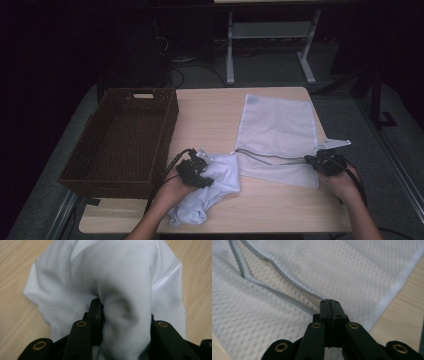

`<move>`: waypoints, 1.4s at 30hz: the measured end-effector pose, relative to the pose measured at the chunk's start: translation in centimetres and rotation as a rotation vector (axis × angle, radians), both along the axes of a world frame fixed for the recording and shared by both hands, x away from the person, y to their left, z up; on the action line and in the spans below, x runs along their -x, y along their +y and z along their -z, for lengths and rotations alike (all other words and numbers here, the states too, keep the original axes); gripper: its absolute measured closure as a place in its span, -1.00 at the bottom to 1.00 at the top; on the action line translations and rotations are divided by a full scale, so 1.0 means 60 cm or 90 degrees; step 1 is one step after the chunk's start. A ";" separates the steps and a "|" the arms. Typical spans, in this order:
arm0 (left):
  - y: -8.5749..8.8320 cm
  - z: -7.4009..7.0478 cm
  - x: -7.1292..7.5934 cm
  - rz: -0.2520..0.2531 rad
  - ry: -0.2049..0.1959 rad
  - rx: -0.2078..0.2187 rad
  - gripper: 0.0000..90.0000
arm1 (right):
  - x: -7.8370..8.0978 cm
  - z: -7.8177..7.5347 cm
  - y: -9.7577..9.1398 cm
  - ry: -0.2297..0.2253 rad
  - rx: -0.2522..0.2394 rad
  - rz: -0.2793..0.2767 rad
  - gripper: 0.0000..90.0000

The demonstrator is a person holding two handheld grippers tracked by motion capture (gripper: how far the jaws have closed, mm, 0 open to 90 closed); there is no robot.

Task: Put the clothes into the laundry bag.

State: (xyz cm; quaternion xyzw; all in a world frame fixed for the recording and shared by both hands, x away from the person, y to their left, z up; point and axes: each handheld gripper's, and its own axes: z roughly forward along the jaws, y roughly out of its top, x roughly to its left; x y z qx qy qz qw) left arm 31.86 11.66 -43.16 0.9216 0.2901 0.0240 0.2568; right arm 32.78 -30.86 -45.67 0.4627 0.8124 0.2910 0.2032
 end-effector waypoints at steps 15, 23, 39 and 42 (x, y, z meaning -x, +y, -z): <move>0.008 -0.015 0.004 0.002 0.008 0.025 0.51 | -0.006 0.013 0.007 0.022 -0.003 -0.015 0.99; 0.010 -0.018 0.007 0.005 0.007 0.027 0.52 | -0.006 0.013 0.047 0.023 -0.010 -0.064 0.99; 0.014 -0.016 0.004 0.001 0.004 0.016 0.51 | 0.018 0.010 0.121 0.019 0.015 -0.166 0.99; 0.014 -0.015 0.004 -0.001 0.004 0.018 0.51 | 0.023 0.009 0.133 0.019 0.021 -0.178 1.00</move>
